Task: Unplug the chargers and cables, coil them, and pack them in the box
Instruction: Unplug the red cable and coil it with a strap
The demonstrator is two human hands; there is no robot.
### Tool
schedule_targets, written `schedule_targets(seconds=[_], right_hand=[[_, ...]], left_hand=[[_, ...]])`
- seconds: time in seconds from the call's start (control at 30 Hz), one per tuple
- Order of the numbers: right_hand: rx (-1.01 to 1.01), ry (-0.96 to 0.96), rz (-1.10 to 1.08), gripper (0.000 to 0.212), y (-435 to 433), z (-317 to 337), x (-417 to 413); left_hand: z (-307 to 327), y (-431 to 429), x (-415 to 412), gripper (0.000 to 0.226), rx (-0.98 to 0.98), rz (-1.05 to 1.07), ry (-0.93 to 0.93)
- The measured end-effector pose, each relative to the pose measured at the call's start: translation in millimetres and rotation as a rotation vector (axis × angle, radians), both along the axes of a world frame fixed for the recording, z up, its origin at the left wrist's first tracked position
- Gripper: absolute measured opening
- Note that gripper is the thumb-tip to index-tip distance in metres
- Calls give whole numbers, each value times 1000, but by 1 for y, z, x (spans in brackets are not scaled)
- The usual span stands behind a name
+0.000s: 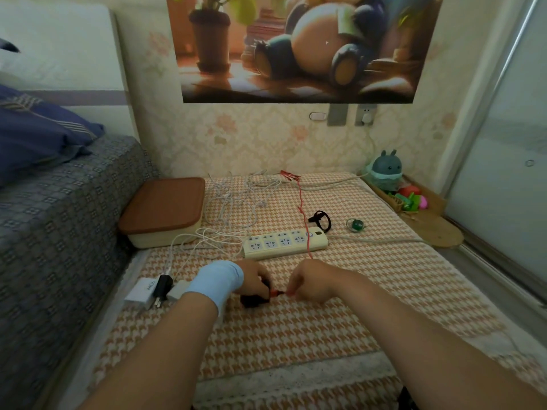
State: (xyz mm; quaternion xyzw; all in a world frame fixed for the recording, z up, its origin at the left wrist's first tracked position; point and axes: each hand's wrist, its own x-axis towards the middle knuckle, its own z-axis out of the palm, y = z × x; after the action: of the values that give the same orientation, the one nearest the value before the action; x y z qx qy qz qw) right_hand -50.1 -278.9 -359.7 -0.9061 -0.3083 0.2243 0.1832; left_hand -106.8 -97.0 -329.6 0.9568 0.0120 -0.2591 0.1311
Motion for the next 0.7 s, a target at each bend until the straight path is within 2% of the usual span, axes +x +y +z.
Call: schedule_targets(seconds=[0.1, 0.2, 0.27, 0.3, 0.37, 0.43, 0.47, 0.53, 0.6, 0.67, 0.7], right_hand=[[77, 77, 40, 21, -1, 1, -4], [236, -106, -94, 29, -1, 1, 1], [272, -265, -212, 36, -3, -3, 12], [281, -283, -278, 37, -5, -6, 19], [253, -200, -377, 35, -7, -12, 28], [116, -93, -325, 32, -10, -19, 34], [72, -76, -293, 30, -11, -20, 35], [116, -89, -243, 25, -11, -16, 35], [218, -88, -182, 27, -6, -5, 32], [172, -114, -39, 30, 3, 9, 23], [149, -107, 41, 30, 7, 13, 19]], left_hand=[[-2, -5, 3, 44, 87, -32, 85], [-4, -13, 10, 45, 62, -76, 12], [-4, -21, 16, 45, 46, -98, -42], [-5, -24, 19, 42, 41, -84, -77], [-7, -27, 29, 36, 11, -42, -172], [-9, -29, 37, 34, -31, 22, -280], [-9, -28, 42, 34, -68, 69, -341], [-13, -29, 50, 34, -198, 209, -417], [-14, -31, 58, 40, -357, 363, -386], [-13, -33, 68, 45, -573, 514, -326], [-14, -34, 73, 40, -749, 620, -301]])
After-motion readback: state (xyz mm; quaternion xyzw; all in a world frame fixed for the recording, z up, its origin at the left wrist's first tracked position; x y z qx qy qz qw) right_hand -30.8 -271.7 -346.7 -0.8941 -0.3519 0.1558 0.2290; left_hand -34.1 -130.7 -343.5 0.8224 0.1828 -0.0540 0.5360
